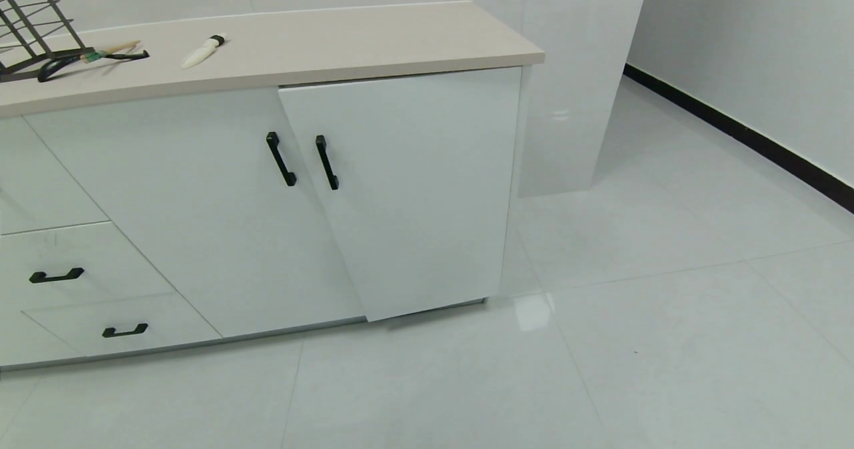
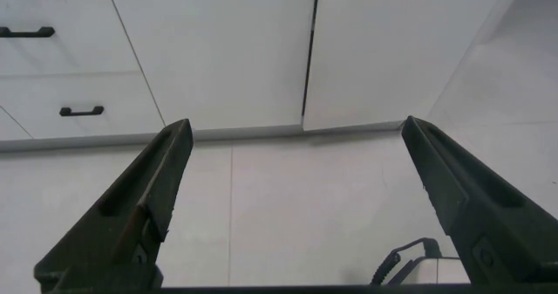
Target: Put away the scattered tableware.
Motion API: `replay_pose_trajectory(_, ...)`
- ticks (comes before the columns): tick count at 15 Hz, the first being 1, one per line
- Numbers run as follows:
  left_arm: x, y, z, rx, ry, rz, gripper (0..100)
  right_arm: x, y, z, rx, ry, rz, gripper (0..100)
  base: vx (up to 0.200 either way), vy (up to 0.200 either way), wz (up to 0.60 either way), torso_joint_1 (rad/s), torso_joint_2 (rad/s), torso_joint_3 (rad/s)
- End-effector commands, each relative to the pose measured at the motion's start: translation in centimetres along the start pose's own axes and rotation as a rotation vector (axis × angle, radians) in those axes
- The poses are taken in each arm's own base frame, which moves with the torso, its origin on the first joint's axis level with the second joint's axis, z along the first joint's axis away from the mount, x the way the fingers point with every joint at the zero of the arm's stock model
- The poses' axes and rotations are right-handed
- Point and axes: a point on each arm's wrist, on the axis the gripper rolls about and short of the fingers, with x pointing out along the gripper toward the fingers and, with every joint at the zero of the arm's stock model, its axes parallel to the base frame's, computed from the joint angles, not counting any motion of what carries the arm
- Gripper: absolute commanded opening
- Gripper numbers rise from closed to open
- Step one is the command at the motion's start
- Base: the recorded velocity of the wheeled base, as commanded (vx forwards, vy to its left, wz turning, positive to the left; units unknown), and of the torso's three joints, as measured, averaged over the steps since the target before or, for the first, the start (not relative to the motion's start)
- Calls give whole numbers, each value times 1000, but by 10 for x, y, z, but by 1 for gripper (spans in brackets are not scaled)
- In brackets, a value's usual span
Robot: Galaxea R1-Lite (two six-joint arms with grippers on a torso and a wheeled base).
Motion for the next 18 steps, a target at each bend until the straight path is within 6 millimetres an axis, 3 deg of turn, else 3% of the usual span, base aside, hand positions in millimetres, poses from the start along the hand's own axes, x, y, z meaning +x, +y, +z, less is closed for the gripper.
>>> replay_pose_trajectory(1, 0, 0, 0, 0, 0, 1, 100, 0, 0, 0, -1, 4, 0, 0, 0, 200, 0, 7, -2, 2)
replay_pose_trajectory(9, 0, 0, 0, 0, 0, 1, 100, 0, 0, 0, 2, 4, 0, 0, 0, 200, 0, 0, 1, 5)
replay_pose_trajectory(15, 0, 0, 0, 0, 0, 1, 100, 0, 0, 0, 2, 4, 0, 0, 200, 0, 0, 2, 2, 2)
replay_pose_trajectory(18, 0, 0, 0, 0, 0, 1, 100, 0, 0, 0, 2, 4, -2, 0, 0, 200, 0, 2, -1, 9)
